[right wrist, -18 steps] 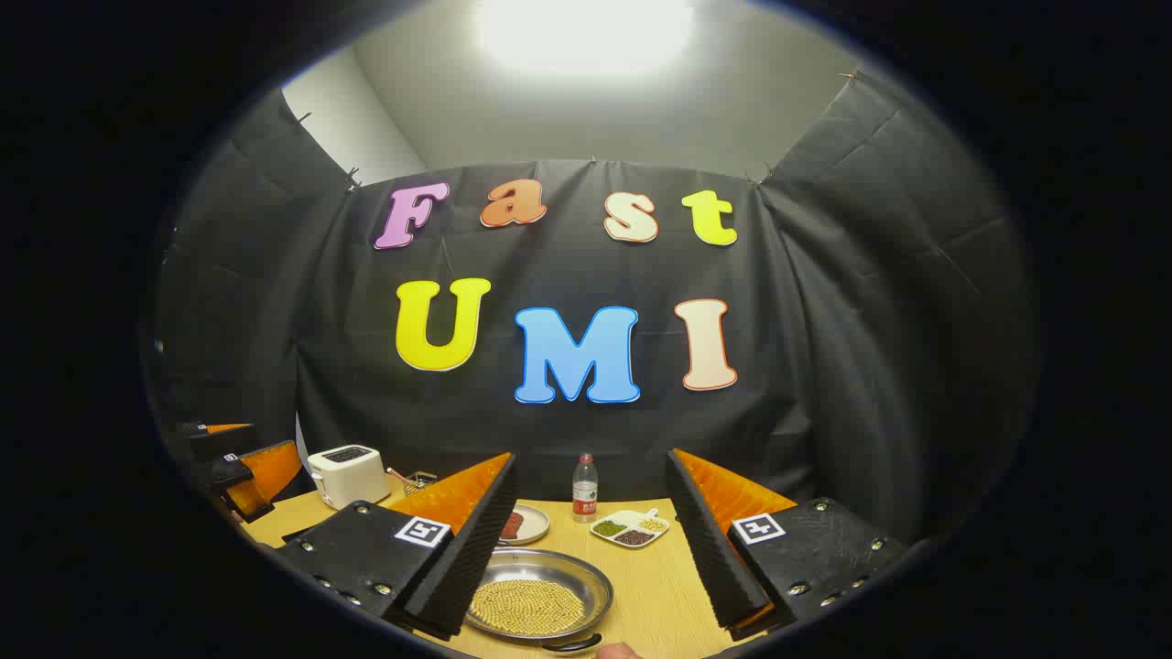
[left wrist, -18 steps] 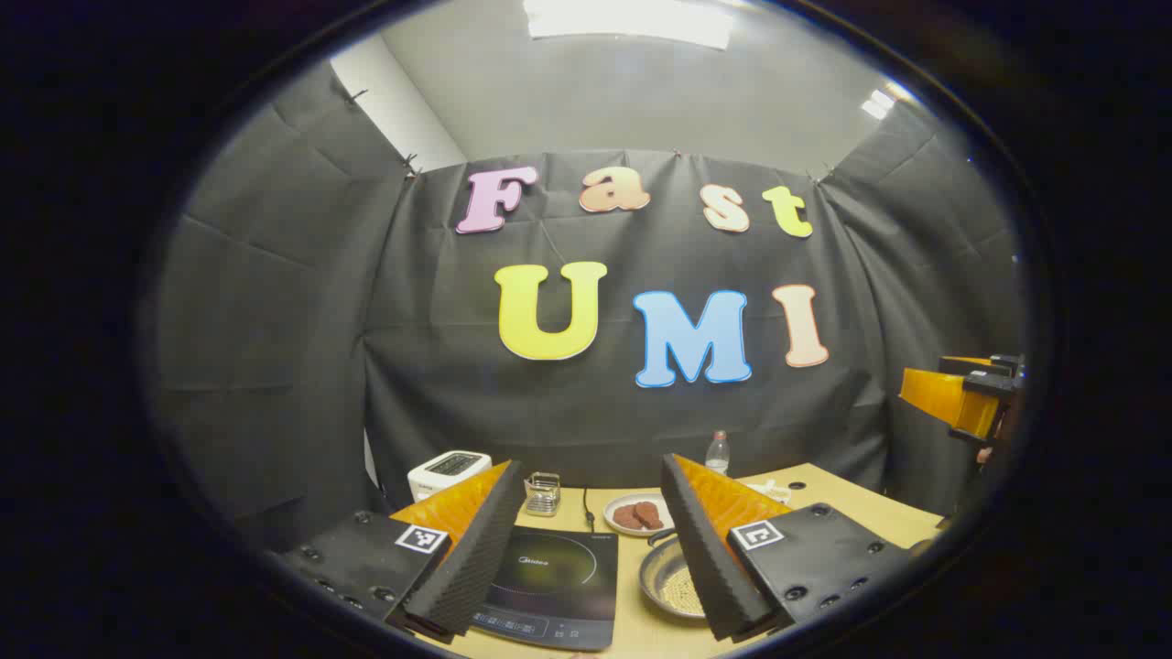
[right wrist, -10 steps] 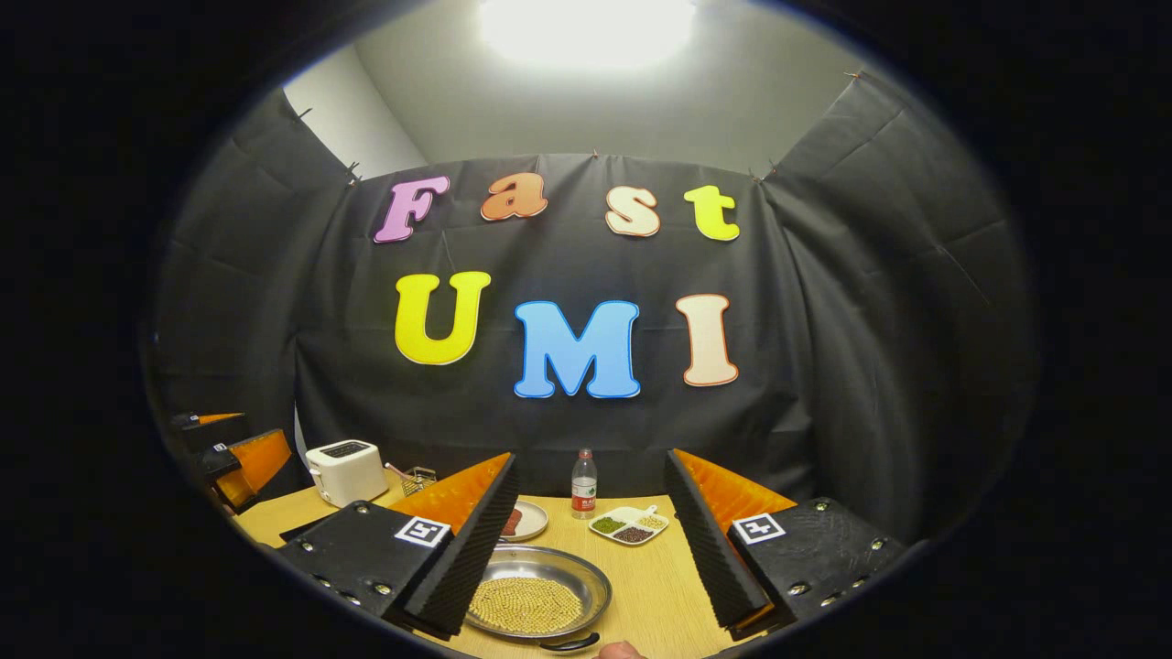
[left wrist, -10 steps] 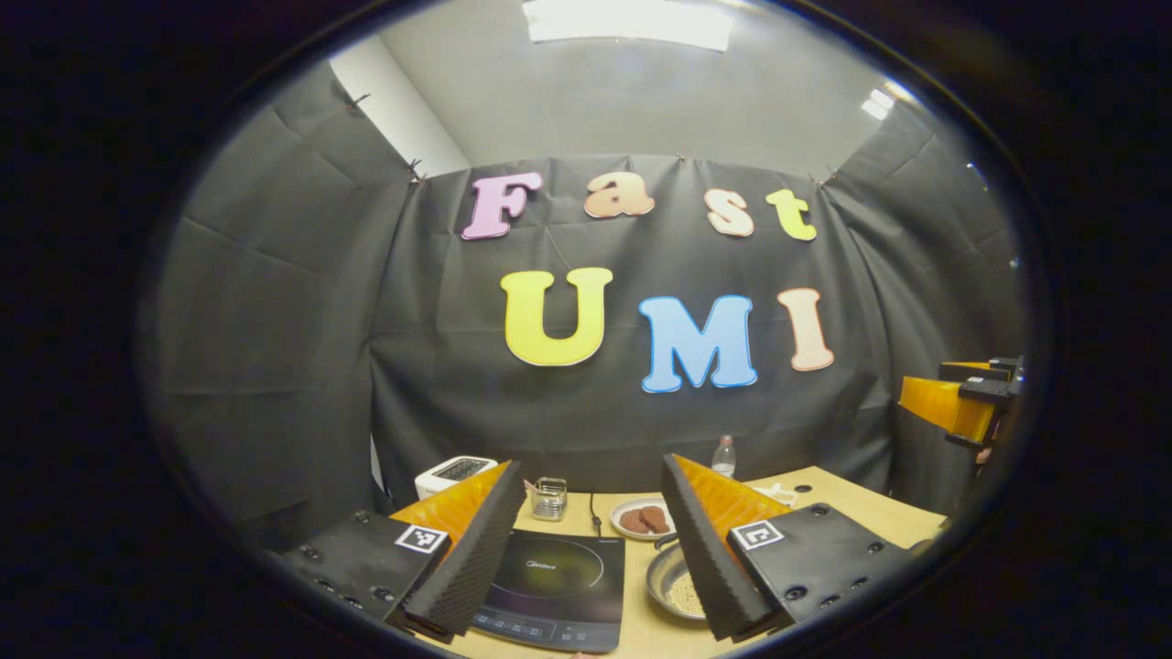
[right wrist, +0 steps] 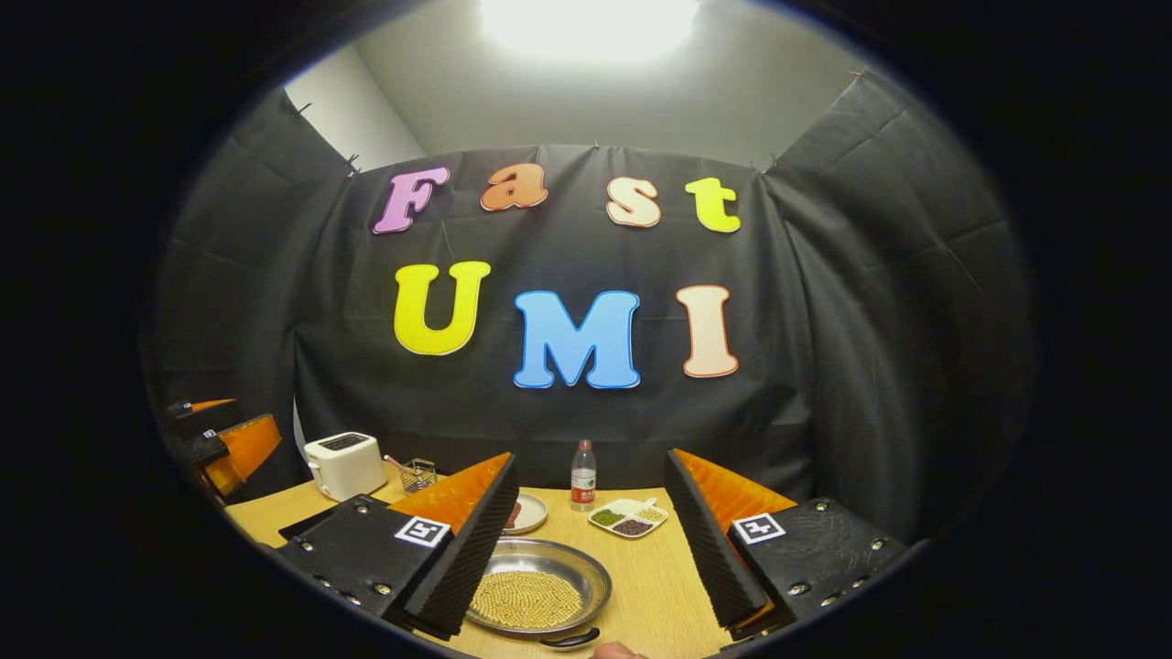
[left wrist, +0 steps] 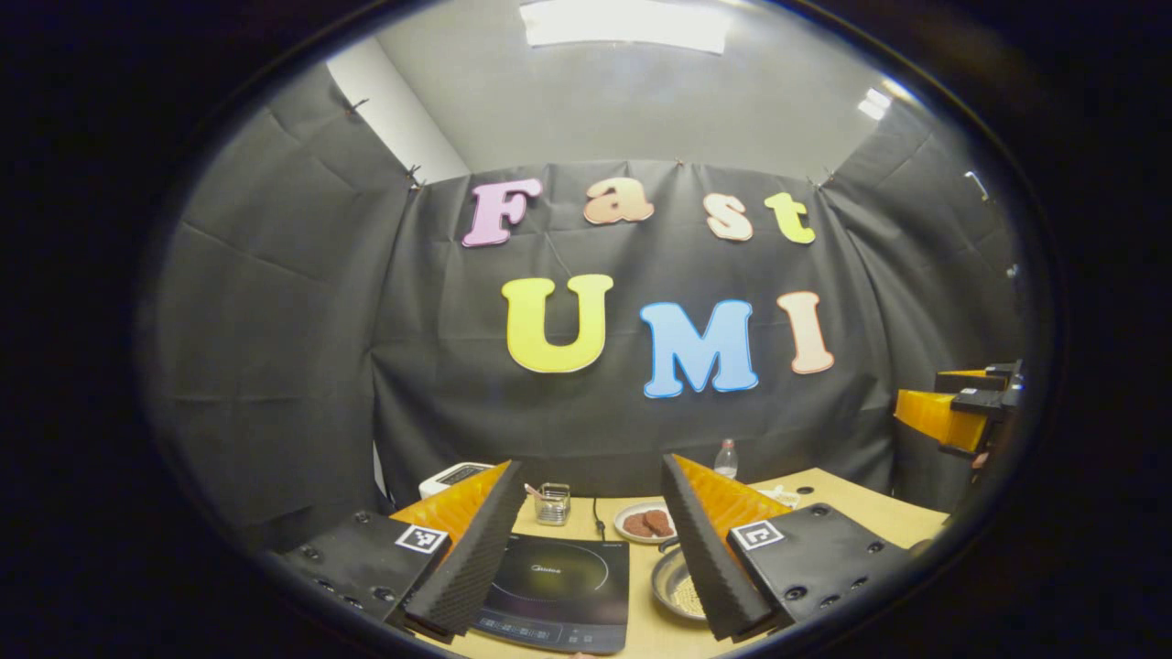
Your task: First push the handle of the pot to place it horizontally, then grasp the pot with both hands and set it on the induction cooktop.
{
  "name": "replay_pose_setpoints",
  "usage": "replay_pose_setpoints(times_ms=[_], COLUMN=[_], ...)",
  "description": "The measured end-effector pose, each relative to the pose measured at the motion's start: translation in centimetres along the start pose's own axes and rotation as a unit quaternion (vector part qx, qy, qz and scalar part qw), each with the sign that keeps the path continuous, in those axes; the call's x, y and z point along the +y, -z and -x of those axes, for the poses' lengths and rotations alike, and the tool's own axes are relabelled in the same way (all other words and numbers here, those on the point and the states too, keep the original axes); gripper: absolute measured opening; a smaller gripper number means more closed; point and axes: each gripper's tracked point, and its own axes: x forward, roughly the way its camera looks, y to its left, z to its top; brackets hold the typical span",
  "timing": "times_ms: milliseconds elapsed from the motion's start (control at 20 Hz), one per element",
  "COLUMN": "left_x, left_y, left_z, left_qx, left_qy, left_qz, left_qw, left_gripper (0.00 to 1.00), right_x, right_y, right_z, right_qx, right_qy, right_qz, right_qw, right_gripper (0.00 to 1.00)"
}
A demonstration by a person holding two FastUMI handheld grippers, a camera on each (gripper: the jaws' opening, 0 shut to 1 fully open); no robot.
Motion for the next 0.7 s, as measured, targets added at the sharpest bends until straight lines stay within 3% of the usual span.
replay_pose_setpoints(times_ms=[250,350,400,450,500,550,600,650,700], left_x=[0.3,0.5,0.5,0.7,0.8,0.9,1.1,1.3,1.5], left_y=[-0.1,-0.2,-0.4,-0.4,-0.3,-0.5,-0.4,-0.4,-0.3], left_z=[0.1,0.0,0.0,-0.1,-0.1,-0.1,0.0,-0.1,-0.1], left_qx=[-0.004,-0.005,-0.005,-0.005,-0.006,-0.007,-0.007,-0.008,-0.009], left_qy=[0.002,0.002,0.002,0.002,0.002,0.002,0.002,0.001,0.001], left_qz=[-0.004,-0.005,-0.005,-0.005,-0.003,-0.003,-0.002,-0.002,-0.002], left_qw=[1.000,1.000,1.000,1.000,1.000,1.000,1.000,1.000,1.000], left_gripper=[0.99,0.99,0.99,0.98,0.97,0.99,0.94,0.96,0.99], right_x=[0.0,0.0,0.0,0.2,0.2,0.0,0.4,0.5,0.5], right_y=[0.2,0.3,0.2,0.3,0.1,0.0,0.1,-0.1,-0.2], right_z=[-0.1,-0.1,-0.2,-0.2,0.2,0.0,0.2,-0.1,-0.3], right_qx=[0.003,0.004,0.004,0.005,0.005,0.002,0.001,-0.001,-0.003], right_qy=[0.004,0.007,0.009,0.010,0.014,0.017,0.014,0.018,0.021], right_qz=[0.001,0.004,0.006,0.009,0.016,0.017,0.016,0.016,0.017], right_qw=[1.000,1.000,1.000,1.000,1.000,1.000,1.000,1.000,1.000], right_gripper=[0.96,0.92,0.75,0.70,0.72,0.57,0.42,0.38,0.27])
